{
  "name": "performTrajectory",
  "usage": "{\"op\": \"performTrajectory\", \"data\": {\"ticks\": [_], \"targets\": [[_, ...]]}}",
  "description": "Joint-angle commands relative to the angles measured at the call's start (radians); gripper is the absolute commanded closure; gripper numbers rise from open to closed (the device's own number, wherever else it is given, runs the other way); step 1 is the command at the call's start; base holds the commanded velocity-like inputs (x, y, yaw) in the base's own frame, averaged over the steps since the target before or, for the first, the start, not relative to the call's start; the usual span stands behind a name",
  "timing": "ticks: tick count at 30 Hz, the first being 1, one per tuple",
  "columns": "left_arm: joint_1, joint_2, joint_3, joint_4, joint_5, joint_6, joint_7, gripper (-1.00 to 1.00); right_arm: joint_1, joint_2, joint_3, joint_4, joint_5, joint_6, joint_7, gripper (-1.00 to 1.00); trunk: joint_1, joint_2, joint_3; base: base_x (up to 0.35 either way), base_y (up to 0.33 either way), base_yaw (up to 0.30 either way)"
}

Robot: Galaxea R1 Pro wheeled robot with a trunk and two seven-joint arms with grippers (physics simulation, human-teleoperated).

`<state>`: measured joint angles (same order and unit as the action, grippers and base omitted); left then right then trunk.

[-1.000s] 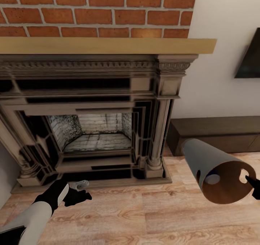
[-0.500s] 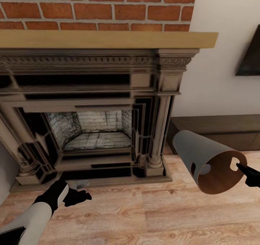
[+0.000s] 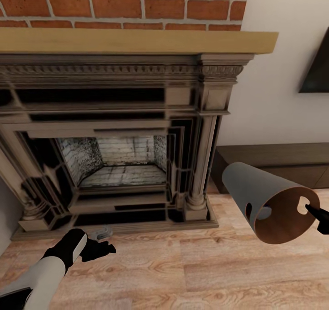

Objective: Put the three can of soda from the living room inside the tash can in the kitchen.

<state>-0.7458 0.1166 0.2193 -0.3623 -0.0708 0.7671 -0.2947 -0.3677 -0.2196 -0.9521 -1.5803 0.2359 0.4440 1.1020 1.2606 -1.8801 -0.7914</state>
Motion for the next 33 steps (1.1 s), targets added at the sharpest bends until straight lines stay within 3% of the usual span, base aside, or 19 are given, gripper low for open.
{"op": "performTrajectory", "data": {"ticks": [1, 14, 22, 27, 33], "targets": [[0.0, 0.0, 0.0, 0.0, 0.0, 0.0, 0.0, -1.0, -0.001, -0.001, 0.0, -0.001, -0.006, 0.004, 0.004, 1.0, 0.004, -0.007, -0.003, 0.0, 0.0, 0.0], [0.0, -0.001, -0.004, 0.0, -0.003, -0.026, 0.0, -1.0, 0.0, 0.006, 0.007, -0.001, -0.005, 0.007, 0.001, 1.0, 0.054, -0.098, -0.044, 0.0, 0.0, 0.0], [-0.001, 0.0, -0.005, 0.002, -0.005, -0.016, -0.007, -1.0, 0.0, 0.007, 0.006, -0.001, -0.006, 0.007, 0.001, 1.0, 0.084, -0.154, -0.069, 0.0, 0.0, 0.0], [-0.001, 0.0, -0.005, 0.002, -0.005, 0.024, 0.0, -1.0, 0.0, 0.01, 0.009, -0.003, -0.007, 0.007, 0.002, 1.0, 0.104, -0.189, -0.085, 0.0, 0.0, 0.0], [-0.001, 0.0, -0.005, 0.002, -0.004, 0.014, 0.002, -1.0, 0.0, 0.009, 0.009, -0.003, -0.007, 0.007, 0.002, 1.0, 0.127, -0.231, -0.103, 0.0, 0.0, 0.0]]}}
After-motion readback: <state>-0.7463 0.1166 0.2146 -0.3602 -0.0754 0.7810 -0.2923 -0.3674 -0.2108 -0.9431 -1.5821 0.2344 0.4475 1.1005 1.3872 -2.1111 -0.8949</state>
